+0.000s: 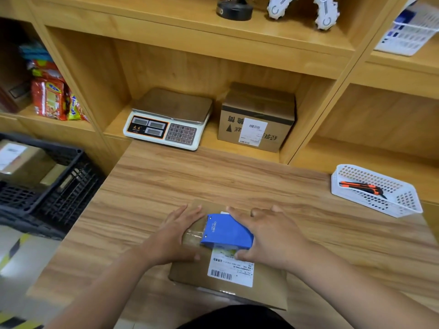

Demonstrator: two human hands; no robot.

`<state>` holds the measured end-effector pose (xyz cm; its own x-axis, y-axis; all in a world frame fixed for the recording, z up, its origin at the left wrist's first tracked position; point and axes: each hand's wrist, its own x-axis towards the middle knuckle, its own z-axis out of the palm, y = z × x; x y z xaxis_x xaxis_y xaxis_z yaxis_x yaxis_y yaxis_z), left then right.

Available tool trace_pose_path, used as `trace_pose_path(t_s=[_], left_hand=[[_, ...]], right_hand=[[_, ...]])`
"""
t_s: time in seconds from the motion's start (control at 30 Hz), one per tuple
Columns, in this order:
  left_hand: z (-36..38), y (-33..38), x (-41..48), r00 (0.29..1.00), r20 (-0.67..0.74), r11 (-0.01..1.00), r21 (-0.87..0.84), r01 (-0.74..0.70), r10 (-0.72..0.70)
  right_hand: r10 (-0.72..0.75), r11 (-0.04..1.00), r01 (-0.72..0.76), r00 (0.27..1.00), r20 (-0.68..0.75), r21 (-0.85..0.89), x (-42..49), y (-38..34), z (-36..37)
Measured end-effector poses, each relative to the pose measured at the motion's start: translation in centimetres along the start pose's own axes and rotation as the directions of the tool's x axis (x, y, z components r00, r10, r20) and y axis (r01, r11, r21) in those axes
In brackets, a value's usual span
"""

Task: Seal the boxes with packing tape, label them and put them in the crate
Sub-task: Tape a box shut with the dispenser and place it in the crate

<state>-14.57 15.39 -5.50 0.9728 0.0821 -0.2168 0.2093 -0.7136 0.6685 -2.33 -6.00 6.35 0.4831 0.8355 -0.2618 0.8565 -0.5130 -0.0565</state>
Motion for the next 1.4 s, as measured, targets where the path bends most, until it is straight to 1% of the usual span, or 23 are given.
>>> trace_pose_path(t_s=[0.23,0.33,0.53,0.7,0.83,0.9,1.03,1.17,1.27,1.33,1.4], left_hand=[[0.4,0.4,0.2,0.999,0.038,0.998,0.065,0.0,-0.002],[0.4,0.4,0.2,0.999,0.044,0.997,0.071,0.007,-0.01],[0.4,0.7,0.1,0.999,0.043,0.997,0.069,0.021,-0.024],[0.6,0.5,0.0,0.999,0.052,0.999,0.045,-0.008,0.006],[0.5,0.8,0.1,0.997,0.068,0.998,0.054,0.017,-0.021],[0.5,1.0,0.0,0.997,0.077,0.998,0.061,0.022,-0.027],[0.7,1.0,0.2,0.996,0.091,0.998,0.061,0.021,-0.027],[0.6,1.2,0.1,0.995,0.098,0.997,0.069,0.018,-0.024],[0.7,1.5,0.2,0.994,0.103,0.997,0.076,0.033,-0.041],[0.6,2.0,0.0,0.996,0.081,0.996,0.081,0.03,-0.037],[0.8,3.0,-0.2,0.998,0.013,0.996,0.06,0.064,-0.065]], right_hand=[[-0.065,0.997,0.066,0.998,0.011,-0.038,-1.6,1.7,-0.3],[-0.021,0.998,0.022,1.0,0.017,-0.051,-3.2,4.0,-0.7],[0.081,0.987,-0.067,0.992,0.094,-0.144,-8.3,9.8,-0.7],[0.155,0.987,-0.148,0.982,0.109,-0.068,-12.1,13.7,-0.7],[0.183,0.983,-0.185,0.977,0.112,0.001,-14.0,15.9,0.4],[0.178,0.983,-0.182,0.977,0.113,0.027,-14.4,16.5,1.6],[0.166,0.985,-0.169,0.98,0.112,0.023,-14.5,17.2,3.3],[0.161,0.987,-0.156,0.975,0.153,-0.04,-13.9,16.6,3.4],[0.17,0.985,-0.165,0.973,0.158,-0.042,-12.9,16.3,4.6],[0.16,0.987,-0.158,0.978,0.135,-0.029,-12.2,16.2,6.1],[0.155,0.988,-0.154,0.98,0.123,-0.017,-11.6,15.9,7.6]])
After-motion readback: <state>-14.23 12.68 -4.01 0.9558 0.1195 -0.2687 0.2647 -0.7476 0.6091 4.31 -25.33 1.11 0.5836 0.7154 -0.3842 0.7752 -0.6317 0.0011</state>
